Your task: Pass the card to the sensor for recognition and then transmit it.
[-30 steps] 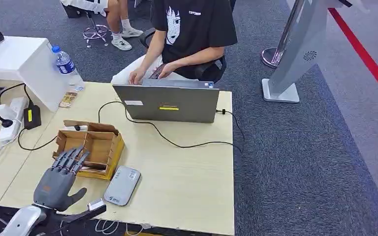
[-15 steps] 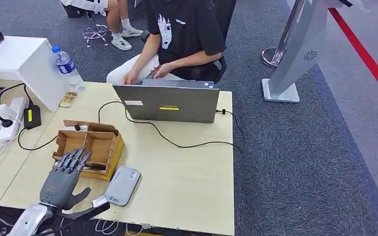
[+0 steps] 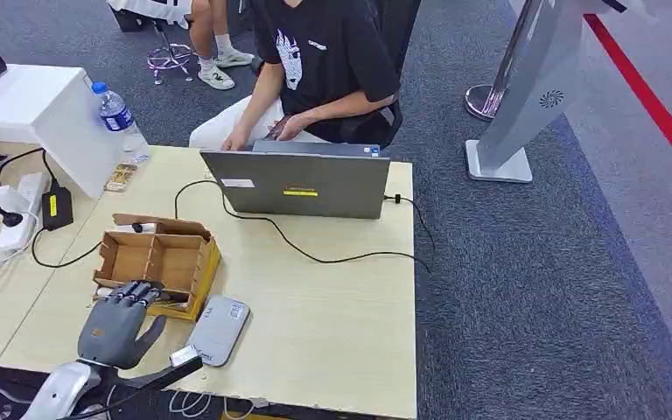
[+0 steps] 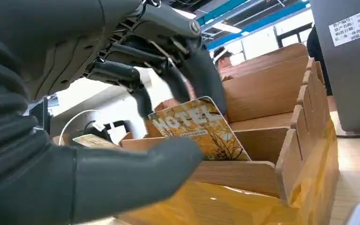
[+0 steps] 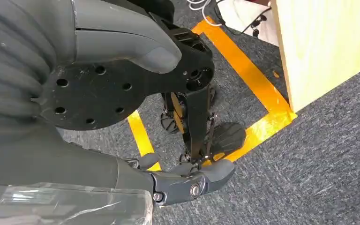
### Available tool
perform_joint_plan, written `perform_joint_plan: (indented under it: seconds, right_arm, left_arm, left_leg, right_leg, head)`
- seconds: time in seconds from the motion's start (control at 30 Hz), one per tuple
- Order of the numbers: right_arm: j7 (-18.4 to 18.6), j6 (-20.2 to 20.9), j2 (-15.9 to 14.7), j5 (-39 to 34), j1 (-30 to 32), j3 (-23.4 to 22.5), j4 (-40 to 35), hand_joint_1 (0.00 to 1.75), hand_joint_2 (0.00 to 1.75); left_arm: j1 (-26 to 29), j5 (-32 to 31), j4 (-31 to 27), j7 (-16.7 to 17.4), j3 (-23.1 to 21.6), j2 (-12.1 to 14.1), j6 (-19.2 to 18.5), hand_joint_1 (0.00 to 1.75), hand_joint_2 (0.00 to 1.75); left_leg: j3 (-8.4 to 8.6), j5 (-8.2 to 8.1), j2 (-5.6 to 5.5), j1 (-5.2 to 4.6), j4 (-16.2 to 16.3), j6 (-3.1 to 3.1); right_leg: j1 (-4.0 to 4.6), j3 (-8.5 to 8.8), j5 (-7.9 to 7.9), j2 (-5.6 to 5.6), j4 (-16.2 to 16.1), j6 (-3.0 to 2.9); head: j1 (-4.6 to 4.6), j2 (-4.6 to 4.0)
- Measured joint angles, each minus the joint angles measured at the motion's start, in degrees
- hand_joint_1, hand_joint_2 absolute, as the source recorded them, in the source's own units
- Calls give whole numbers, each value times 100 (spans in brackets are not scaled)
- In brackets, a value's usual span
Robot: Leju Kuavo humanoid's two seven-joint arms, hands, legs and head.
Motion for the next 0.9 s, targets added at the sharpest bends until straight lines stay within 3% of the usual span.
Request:
perform_joint_plan:
  seconds: [0.23,0.4,0.63,0.9]
  right_arm:
    - [0,0,2,20,0,-22,0,0,175]
    - [0,-39,13,24,0,-83,0,0,175]
    - [-26,-111,37,105,-1,-199,-2,0,175]
    - [-155,-129,35,263,-8,-262,-11,0,175]
  left_arm:
    - [-20,-30,0,26,74,-11,29,175,175]
    - [-70,57,-87,-196,159,-210,437,175,175]
    - [-207,92,-969,-293,173,-669,597,175,175]
    - [-462,24,-1666,-30,258,-754,389,175,175]
  left_leg:
    - [0,0,0,0,0,0]
    - [0,0,-1,0,0,0]
    - [-1,0,-1,-3,1,1]
    - [2,2,-1,1,1,-2]
  right_leg:
    - [0,0,0,0,0,0]
    - [0,0,0,0,0,0]
    - [-2,1,3,-2,-1,4]
    - [1,0,4,-1,0,4]
  head:
    - [0,0]
    - [0,0]
    - [0,0]
    - [-2,0]
